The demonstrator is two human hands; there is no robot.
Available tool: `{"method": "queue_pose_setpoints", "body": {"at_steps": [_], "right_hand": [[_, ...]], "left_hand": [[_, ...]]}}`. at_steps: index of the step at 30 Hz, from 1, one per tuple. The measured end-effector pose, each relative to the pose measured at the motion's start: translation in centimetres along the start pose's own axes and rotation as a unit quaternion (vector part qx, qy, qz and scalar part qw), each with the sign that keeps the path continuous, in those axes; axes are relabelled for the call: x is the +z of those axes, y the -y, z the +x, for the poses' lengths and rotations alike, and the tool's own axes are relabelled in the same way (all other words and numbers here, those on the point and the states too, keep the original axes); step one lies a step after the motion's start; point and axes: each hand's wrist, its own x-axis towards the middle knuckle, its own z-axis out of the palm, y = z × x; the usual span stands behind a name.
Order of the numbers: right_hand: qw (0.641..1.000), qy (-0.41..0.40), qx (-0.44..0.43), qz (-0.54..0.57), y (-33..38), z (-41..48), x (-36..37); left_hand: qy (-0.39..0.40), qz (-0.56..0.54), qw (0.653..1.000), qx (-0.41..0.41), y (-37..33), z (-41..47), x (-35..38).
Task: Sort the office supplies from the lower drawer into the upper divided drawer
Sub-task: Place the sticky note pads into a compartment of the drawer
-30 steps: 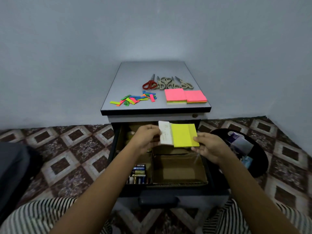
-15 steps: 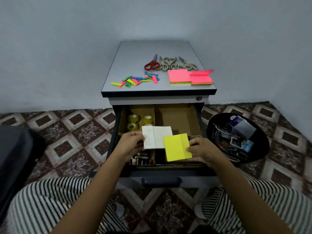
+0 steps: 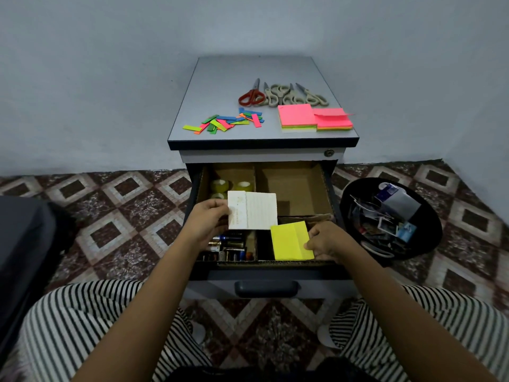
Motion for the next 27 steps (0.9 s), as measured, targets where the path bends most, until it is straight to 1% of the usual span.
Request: {"method": "queue_pose_setpoints", "body": {"at_steps": [3, 5, 7, 10, 12, 15, 17, 21, 27], "right_hand": [[0.999, 0.021, 0.009, -0.048, -0.1, 0.4, -0.1], [0.997, -0.002, 0.002, -0.074, -0.4, 0.6, -0.4], [0.997, -0.028, -0.006, -0.078, -0.6, 0.8, -0.8], [0.996, -0.007, 0.01, -0.093, -0.3, 0.8, -0.7], [0.997, 0.011, 0.02, -0.077, 0.1, 1.0, 0.0], [0.999, 0.014, 0.014, -0.042, 0.6, 1.5, 1.5], [0.999, 0.02, 0.02, -0.044, 0.7, 1.6, 2.4], [0.995, 0.003, 0.014, -0.095, 1.0, 2.2, 3.8], [0.979, -0.022, 0.003, -0.203, 1.1, 2.2, 4.1]], "left_hand": [[0.005, 0.009, 1.0, 0.016, -0.1, 0.1, -0.2], [0.004, 0.012, 1.0, 0.025, -0.2, 0.1, -0.4], [-0.005, 0.007, 0.999, 0.034, -0.3, 0.3, -0.7], [-0.014, 0.002, 0.999, 0.033, -0.4, 0.5, -0.8], [-0.012, -0.004, 1.0, 0.026, -0.2, 0.6, -0.7], [-0.011, -0.006, 1.0, 0.019, -0.1, 0.6, -0.6], [-0.011, -0.009, 1.0, 0.015, 0.0, 0.5, -0.6], [-0.008, -0.018, 1.0, 0.008, 0.1, 0.5, -0.8], [-0.011, -0.018, 1.0, 0.003, 0.3, 0.5, -0.7]]}}
